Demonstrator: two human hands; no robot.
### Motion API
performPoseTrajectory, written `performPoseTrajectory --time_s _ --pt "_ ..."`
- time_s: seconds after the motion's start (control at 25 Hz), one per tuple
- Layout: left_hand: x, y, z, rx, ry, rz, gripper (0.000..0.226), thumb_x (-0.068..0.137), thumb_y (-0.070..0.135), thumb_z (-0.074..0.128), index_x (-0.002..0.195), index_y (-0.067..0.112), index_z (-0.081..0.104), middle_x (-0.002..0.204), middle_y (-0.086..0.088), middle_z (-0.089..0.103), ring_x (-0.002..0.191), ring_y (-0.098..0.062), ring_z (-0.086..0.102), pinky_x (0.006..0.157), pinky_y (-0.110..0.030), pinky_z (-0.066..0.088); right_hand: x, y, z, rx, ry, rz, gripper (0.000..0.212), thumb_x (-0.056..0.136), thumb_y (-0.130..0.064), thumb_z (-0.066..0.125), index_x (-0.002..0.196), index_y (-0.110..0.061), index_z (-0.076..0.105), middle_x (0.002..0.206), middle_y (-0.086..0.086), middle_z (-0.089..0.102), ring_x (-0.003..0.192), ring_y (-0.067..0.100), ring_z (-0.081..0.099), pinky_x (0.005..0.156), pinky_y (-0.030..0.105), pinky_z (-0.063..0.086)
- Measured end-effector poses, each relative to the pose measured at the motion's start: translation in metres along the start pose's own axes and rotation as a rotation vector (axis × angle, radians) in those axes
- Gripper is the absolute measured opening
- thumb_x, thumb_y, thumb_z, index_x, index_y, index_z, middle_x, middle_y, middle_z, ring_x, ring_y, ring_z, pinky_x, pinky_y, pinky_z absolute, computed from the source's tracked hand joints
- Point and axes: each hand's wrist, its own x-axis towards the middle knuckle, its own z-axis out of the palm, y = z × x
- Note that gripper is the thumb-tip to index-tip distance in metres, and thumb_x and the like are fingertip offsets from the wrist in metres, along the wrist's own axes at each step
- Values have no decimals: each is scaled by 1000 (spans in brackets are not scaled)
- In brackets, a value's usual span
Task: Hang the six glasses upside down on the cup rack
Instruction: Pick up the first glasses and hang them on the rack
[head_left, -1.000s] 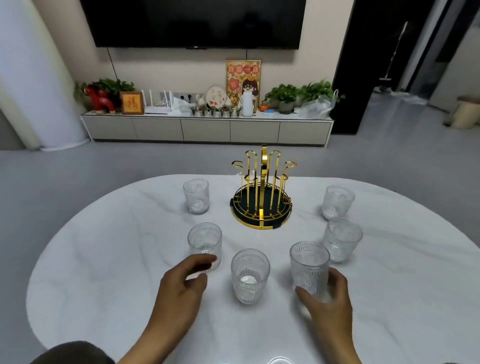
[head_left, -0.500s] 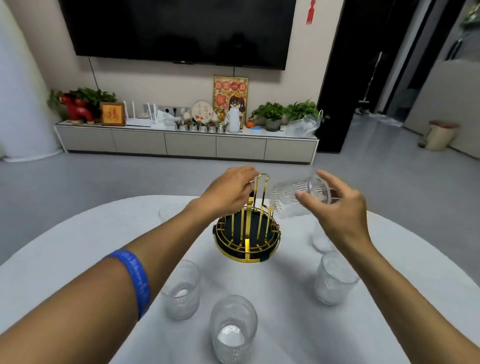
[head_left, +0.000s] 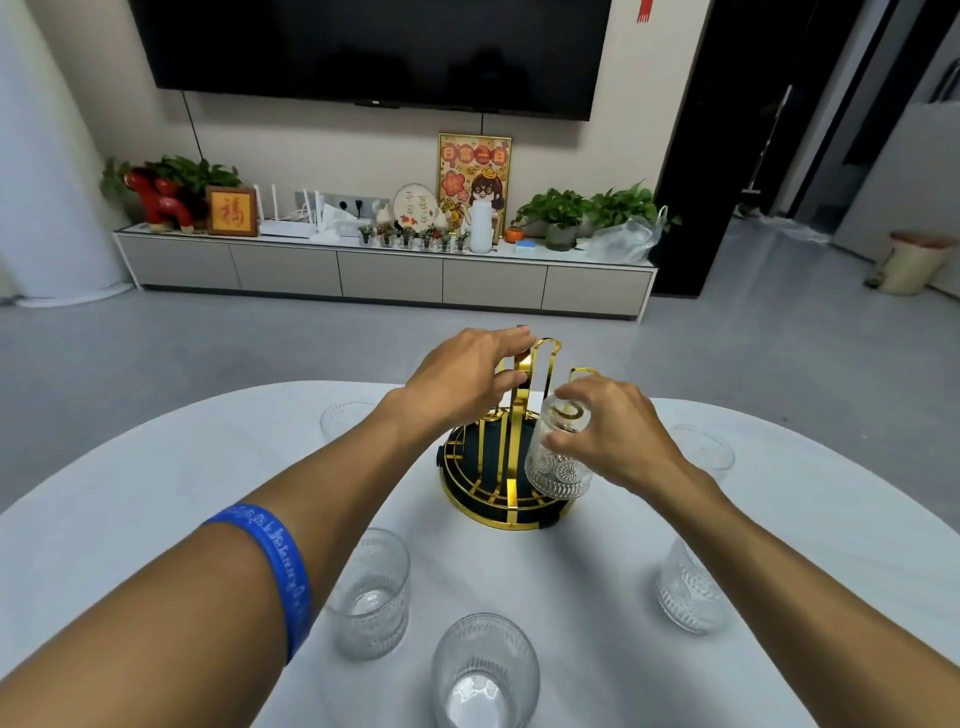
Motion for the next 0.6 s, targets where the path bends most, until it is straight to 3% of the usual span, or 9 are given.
performPoseTrajectory --time_s 0.12,0.2,0.28,0.36,0.44,0.52,0.6 --pt "-3 10 -6 35 -49 -14 53 96 30 56 146 24 40 155 4 38 142 -22 32 109 -40 31 0 3 1 -1 -40 19 54 71 -37 80 118 -15 66 118 6 70 102 24 63 75 29 45" --pt "-22 24 -13 -23 1 -64 54 96 31 54 147 21 38 157 -2 34 144 -22 27 111 -39 27 -5 2 -1 26 -104 28 57 72 -38 80 122 -16 62 124 5 66 107 24 59 77 31 45" --pt "-64 37 -18 -189 95 -86 50 94 38 54 141 24 47 148 0 47 136 -19 41 106 -34 35 -21 -1 -6 63 -112 24 63 74 -39 80 128 -17 55 134 5 58 119 25 52 88 36 45" --pt "-127 47 -13 -309 21 -18 51 84 60 56 130 37 54 129 11 64 116 -8 58 96 -30 47 -55 -3 -5 197 58 66 55 79 -40 74 127 -21 55 135 1 57 121 21 50 94 36 45" --pt "-184 55 -4 -190 -256 35 78 69 80 55 138 50 35 139 19 54 122 -3 50 101 -28 42 -107 -10 4 397 191 185 33 84 -41 67 114 -30 61 120 -9 65 106 11 59 80 27 49" --pt "-214 57 11 40 -463 97 96 66 76 61 146 47 17 154 11 37 133 -13 38 107 -30 31 -159 -22 20 545 143 364 14 84 -38 67 97 -33 64 102 -14 71 86 6 64 65 24 50" --pt "-220 62 24 143 -437 100 89 70 59 68 146 40 25 147 3 41 123 -23 45 103 -31 34 -198 -32 32 579 44 535 14 80 -41 68 89 -31 65 86 -8 74 65 6 66 61 33 55"
